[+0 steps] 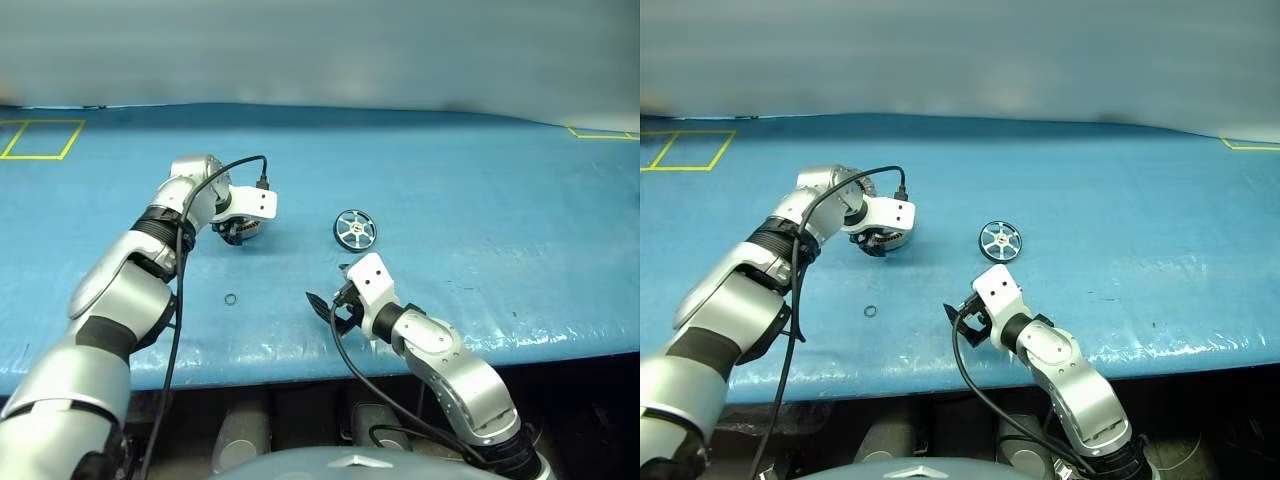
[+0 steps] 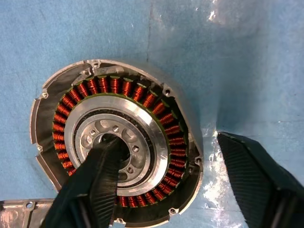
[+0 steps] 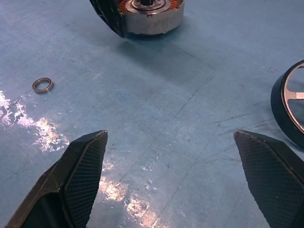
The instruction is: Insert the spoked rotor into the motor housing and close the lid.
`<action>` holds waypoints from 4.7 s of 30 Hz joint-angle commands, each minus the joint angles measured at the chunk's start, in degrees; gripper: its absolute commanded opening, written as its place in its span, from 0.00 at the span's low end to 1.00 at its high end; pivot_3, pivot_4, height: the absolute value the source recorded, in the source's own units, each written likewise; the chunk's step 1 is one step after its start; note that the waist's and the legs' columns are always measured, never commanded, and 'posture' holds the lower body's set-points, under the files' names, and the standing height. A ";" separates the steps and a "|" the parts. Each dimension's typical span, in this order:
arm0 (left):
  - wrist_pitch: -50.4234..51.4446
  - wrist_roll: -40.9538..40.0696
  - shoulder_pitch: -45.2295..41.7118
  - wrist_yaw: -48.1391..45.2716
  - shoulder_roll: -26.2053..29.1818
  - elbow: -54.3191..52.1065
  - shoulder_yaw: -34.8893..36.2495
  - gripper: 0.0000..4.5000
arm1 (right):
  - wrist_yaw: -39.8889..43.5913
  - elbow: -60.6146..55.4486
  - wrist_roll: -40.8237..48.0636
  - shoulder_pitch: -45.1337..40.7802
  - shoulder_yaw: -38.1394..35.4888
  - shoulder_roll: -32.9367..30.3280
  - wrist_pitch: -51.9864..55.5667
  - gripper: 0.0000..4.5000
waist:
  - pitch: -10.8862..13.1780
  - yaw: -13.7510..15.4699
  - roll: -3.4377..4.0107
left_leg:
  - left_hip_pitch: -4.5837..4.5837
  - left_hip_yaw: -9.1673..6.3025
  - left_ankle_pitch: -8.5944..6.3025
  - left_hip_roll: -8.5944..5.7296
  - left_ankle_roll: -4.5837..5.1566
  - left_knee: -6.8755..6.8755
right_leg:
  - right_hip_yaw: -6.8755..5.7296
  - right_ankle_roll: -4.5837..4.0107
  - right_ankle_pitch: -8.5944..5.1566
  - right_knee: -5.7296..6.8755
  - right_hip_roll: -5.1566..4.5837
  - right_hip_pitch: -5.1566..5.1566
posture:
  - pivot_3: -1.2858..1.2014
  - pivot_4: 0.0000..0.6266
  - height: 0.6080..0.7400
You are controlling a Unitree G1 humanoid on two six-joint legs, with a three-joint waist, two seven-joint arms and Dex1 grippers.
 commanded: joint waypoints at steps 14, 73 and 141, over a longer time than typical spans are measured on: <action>2.26 -0.83 4.42 -6.08 2.89 -12.72 1.34 0.47 | -1.56 -0.56 -0.44 0.22 -0.32 1.37 -2.18 1.00 | -0.01 -0.06 0.00 | 0.02 0.04 -0.04 0.01 0.06 0.02 | 0.08 -0.01 0.00 0.03 0.00 0.00 | 0.52 0.24 1.00; -5.74 -13.13 18.88 -17.13 10.06 -56.75 8.89 0.99 | -3.02 -0.59 -0.69 3.39 -2.12 2.25 -2.94 1.00 | -0.07 -0.01 0.05 | 0.17 0.10 -0.03 0.06 0.09 0.10 | 0.20 0.01 0.00 0.04 -0.01 0.12 | 0.52 0.24 1.00; 5.24 -37.10 79.85 37.52 -5.22 -64.35 37.39 0.14 | 5.11 5.62 0.10 12.74 -3.71 0.00 -24.30 1.00 | -0.23 -0.02 0.30 | 0.40 0.28 -0.29 0.44 -0.39 -0.30 | -0.47 -0.11 -0.06 -0.19 -0.63 -0.21 | 0.52 0.24 1.00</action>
